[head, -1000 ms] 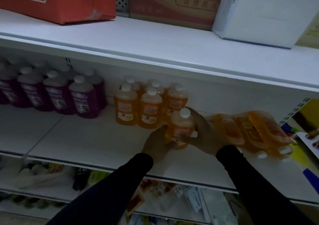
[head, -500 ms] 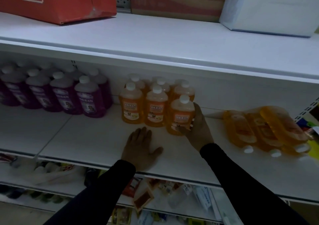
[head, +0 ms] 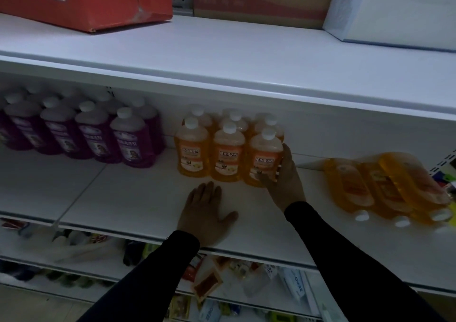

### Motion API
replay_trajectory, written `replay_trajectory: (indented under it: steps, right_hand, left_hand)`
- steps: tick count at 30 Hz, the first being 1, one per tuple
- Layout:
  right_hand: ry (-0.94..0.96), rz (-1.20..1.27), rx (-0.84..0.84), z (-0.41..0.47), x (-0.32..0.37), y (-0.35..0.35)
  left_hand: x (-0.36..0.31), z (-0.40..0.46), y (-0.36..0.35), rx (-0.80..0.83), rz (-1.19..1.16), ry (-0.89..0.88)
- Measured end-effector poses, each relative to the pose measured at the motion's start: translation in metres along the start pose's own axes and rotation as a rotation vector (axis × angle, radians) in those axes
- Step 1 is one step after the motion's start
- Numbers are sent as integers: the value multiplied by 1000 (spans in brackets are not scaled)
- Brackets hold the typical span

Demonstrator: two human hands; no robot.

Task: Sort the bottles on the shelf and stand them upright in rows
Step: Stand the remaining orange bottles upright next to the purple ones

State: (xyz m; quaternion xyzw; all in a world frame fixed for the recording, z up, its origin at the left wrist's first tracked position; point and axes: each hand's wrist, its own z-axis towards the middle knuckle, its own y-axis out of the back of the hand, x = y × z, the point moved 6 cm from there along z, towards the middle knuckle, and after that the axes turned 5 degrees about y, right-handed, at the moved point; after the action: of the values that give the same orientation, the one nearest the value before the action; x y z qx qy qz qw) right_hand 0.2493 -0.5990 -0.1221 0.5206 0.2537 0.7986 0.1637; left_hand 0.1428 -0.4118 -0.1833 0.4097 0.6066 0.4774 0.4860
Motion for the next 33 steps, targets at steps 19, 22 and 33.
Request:
replay_trajectory:
  steps: [19,22,33]
  right_hand:
    - [-301,-721,-114,-35,-85,131]
    - [-321,-754,-52,-49,-101,133]
    - [-3,-588,124,-59,-68,153]
  left_hand:
    - [-48,0,20,16,-136,-187]
    - [-81,0,24,54,-174,-277]
    - [-174,14,28,18,-251,-419]
